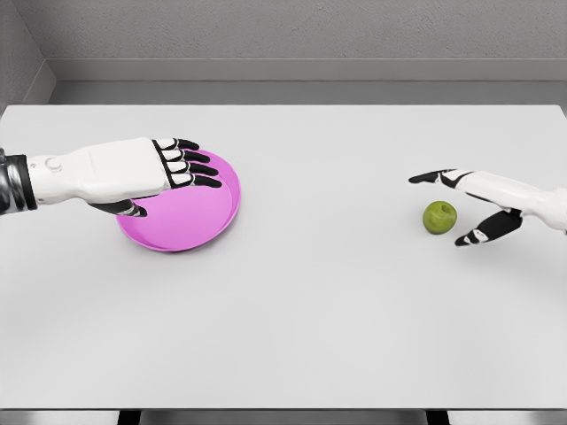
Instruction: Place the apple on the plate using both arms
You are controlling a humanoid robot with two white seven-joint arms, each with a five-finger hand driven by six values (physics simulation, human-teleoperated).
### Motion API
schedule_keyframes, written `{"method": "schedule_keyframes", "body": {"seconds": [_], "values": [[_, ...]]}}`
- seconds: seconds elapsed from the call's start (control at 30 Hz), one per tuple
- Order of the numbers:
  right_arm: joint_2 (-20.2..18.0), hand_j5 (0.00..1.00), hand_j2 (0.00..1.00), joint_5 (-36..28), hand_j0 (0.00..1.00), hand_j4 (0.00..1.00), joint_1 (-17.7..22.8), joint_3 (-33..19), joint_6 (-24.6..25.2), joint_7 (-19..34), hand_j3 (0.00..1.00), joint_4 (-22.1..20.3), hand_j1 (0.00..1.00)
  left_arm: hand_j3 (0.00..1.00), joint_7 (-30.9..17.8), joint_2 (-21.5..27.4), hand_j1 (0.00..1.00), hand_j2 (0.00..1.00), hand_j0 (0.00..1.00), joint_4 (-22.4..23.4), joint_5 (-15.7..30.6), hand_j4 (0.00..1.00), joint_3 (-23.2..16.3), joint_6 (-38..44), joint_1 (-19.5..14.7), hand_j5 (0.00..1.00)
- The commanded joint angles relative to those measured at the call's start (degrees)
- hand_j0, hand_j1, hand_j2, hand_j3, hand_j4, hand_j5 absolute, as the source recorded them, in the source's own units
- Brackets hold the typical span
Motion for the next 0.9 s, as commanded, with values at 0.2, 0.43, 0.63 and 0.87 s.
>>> {"method": "schedule_keyframes", "body": {"seconds": [0.2, 0.43, 0.63, 0.87], "values": [[2.5, 1.0, 1.0, 3.3, 1.0, 1.0, -0.2, 1.0, 0.1, 0.0, 1.0, 3.0, 1.0, 1.0, 0.0, 0.1, 1.0, 1.0, 1.0, 0.0, 0.3, 1.0, 0.0, 0.1, 0.0, 1.0], [3.7, 1.0, 1.0, 3.5, 1.0, 1.0, -1.7, 1.1, 0.1, 0.0, 1.0, 7.6, 1.0, 1.0, 0.0, 0.1, 1.0, 1.0, 1.0, 0.0, 0.3, 1.0, 0.0, 0.1, 0.0, 1.0], [3.7, 1.0, 1.0, 3.5, 1.0, 1.0, -1.8, 1.1, 0.1, 0.0, 1.0, 8.3, 1.0, 1.0, 0.0, 0.1, 1.0, 1.0, 1.0, 0.0, 0.3, 1.0, 0.0, 0.1, 0.0, 1.0], [4.0, 1.0, 1.0, 6.6, 1.0, 1.0, -3.0, 1.0, 0.1, 0.0, 1.0, 8.9, 1.0, 1.0, 0.0, 0.1, 1.0, 1.0, 1.0, 0.0, 0.3, 1.0, 0.0, 0.1, 0.0, 1.0]]}}
